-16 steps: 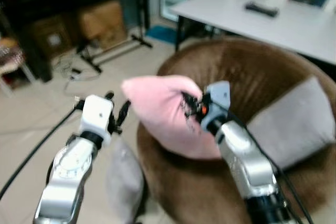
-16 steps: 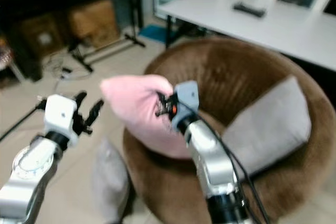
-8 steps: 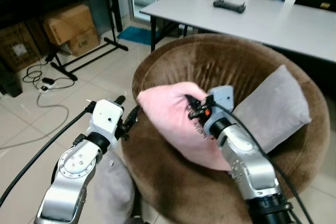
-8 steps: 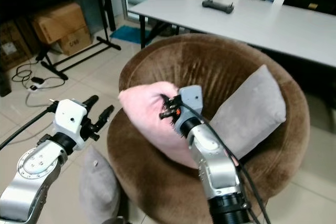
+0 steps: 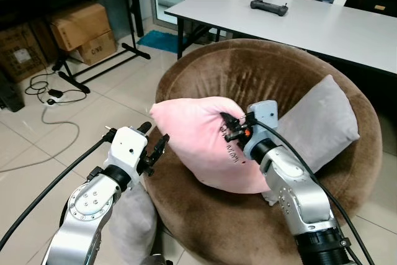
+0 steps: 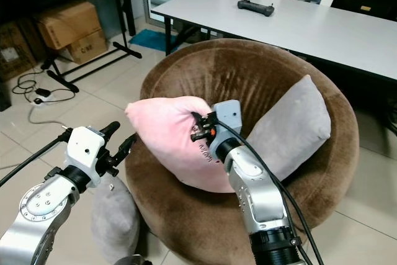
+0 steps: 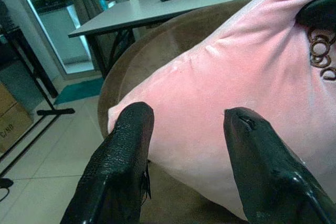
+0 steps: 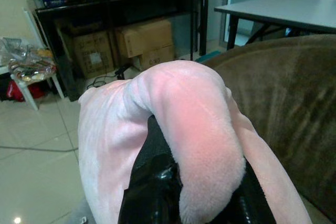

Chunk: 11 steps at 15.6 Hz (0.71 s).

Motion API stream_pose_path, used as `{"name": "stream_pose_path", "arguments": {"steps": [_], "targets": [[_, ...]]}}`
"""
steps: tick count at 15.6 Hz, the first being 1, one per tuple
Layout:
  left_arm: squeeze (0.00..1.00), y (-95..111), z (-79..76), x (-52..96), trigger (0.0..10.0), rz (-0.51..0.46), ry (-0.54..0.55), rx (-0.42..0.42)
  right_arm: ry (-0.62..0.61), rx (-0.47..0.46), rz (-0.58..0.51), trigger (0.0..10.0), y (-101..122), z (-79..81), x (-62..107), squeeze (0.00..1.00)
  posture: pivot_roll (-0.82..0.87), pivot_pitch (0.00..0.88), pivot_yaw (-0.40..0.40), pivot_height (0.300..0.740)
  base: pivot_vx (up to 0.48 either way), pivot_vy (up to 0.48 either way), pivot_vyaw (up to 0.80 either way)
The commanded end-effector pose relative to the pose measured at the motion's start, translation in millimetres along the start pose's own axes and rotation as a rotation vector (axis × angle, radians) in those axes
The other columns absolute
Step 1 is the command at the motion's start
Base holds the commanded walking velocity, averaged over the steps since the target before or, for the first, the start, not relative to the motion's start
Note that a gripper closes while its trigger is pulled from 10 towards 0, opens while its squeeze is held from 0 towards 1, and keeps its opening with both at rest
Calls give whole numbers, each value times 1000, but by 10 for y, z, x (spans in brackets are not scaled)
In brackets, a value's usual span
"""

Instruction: Move the pillow to the sofa from floor

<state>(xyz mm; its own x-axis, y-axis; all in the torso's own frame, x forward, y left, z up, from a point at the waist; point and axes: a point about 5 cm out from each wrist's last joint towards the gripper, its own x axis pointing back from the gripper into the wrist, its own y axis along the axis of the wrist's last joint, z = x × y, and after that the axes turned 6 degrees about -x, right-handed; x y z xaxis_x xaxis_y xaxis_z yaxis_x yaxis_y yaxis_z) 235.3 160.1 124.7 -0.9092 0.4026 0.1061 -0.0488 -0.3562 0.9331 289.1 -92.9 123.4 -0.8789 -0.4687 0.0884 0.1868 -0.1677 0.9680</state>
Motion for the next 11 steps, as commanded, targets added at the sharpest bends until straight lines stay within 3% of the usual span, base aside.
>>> {"name": "stream_pose_path", "arguments": {"steps": [1,7,8,10,11], "targets": [[0,41,2,21,10000,-13,-12,-7,40,15,-59,10000,198,64,-81,0,77,0,-32,740,0,0,0],[0,100,-28,83,10000,-20,-54,-16,9,-170,-63,10000,440,93,-557,0,94,0,-50,740,0,0,0],[0,132,-49,81,10000,-25,-75,-16,-27,-223,-58,10000,492,35,-721,0,107,0,-52,740,0,0,0],[0,172,-75,71,10000,-34,-109,-14,-110,-317,-53,10000,485,-83,-817,0,112,0,-46,740,0,0,0],[0,172,-75,71,10000,-34,-109,-14,-110,-317,-53,10000,485,-83,-817,0,112,0,-46,740,0,0,0]]}}
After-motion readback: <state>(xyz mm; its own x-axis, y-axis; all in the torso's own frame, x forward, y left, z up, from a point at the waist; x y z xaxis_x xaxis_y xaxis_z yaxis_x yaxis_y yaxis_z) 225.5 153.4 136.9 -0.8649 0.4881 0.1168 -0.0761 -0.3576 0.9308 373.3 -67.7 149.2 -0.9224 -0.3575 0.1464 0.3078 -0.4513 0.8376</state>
